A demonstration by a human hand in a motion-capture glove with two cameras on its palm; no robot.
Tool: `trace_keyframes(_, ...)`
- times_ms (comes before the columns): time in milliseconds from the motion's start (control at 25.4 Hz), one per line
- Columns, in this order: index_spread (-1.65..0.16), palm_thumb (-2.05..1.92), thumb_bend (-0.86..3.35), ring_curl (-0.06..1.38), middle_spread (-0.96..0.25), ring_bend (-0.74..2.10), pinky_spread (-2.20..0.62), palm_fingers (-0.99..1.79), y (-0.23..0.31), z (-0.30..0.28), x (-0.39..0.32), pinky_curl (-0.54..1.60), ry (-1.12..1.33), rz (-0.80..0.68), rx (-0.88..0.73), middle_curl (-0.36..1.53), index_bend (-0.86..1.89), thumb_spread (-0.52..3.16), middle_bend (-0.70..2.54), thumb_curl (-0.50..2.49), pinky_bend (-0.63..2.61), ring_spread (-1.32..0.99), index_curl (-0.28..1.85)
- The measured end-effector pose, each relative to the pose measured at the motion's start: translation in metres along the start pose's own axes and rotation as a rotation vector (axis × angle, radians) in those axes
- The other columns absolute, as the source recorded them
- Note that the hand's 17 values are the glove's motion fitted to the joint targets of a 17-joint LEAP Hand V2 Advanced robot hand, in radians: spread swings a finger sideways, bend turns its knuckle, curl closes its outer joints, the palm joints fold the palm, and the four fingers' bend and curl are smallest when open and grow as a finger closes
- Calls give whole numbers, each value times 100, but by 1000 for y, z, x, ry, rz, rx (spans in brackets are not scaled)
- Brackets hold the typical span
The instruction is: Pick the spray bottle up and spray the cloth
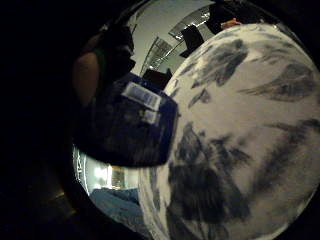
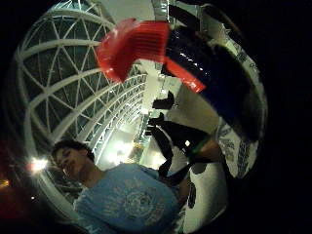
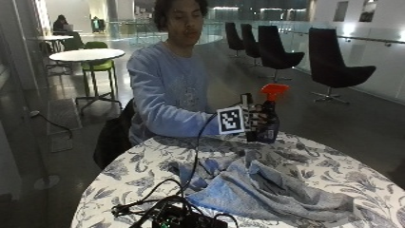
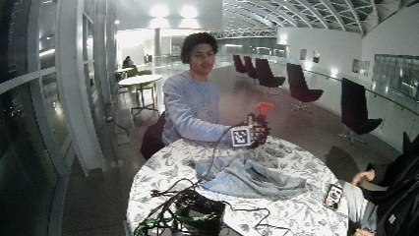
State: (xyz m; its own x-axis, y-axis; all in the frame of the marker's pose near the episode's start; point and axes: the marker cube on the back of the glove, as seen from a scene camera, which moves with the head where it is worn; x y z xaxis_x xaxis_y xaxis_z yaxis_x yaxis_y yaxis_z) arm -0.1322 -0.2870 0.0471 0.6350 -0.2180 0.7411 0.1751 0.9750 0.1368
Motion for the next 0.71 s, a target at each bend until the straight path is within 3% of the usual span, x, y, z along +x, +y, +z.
trace_keyframes(354,-33,58,-3,37,-3,39,19,61,107,-116,-32,35,452,-23,43,43,11,98,24,30,31,2,23)
trace_keyframes(708,-32,57,-3,36,-3,38,21,66,230,-231,-16,33,818,128,154,43,14,99,26,30,25,3,25)
